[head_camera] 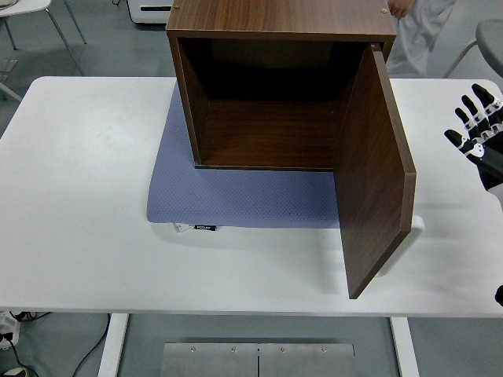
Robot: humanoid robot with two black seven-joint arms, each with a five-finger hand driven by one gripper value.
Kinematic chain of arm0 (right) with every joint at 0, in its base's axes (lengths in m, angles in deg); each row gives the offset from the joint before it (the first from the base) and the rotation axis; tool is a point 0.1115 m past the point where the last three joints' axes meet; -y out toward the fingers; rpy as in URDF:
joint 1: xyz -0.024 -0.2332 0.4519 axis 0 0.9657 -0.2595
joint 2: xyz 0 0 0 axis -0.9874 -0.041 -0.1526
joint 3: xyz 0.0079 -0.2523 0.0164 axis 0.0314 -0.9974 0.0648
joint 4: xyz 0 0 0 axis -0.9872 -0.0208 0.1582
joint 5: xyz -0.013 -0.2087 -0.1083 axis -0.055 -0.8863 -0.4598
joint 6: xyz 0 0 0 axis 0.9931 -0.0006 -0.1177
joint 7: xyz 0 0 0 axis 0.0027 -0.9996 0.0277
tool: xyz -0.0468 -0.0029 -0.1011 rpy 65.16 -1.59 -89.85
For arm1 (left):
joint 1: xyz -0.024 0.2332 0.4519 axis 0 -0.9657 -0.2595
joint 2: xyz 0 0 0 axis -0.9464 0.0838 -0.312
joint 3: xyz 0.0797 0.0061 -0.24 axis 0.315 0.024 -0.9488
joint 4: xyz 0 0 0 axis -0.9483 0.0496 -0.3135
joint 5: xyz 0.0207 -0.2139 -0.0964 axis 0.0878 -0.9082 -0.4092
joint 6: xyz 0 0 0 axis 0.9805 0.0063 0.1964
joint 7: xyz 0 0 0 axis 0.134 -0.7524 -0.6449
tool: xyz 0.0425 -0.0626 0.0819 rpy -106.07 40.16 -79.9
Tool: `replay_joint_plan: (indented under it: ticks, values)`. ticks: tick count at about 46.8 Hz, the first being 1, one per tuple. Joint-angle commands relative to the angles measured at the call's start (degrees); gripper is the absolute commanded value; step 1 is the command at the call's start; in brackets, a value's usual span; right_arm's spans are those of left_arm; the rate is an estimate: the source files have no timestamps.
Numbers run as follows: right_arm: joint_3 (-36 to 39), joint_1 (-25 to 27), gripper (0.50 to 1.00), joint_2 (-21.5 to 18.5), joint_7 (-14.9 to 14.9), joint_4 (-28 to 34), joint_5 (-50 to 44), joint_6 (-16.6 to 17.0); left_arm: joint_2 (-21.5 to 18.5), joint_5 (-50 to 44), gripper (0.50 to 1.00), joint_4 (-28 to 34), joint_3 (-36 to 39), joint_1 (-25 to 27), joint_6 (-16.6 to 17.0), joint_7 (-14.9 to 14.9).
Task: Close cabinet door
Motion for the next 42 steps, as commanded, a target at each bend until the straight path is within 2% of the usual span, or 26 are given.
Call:
replay_joint_plan:
  ticks: [1, 42]
  values:
    - [0.12, -0.06, 1.000, 0.00, 0.00, 0.04, 0.00, -0.01, 0.00, 0.10, 1.000, 0.03, 0.00, 0.00, 0.00, 0.00]
    - [0.38, 0.20, 1.000, 0.35, 0.00, -0.05, 0.00, -0.01, 0.00, 0.01, 1.000, 0.03, 0.00, 0.00, 0.00, 0.00]
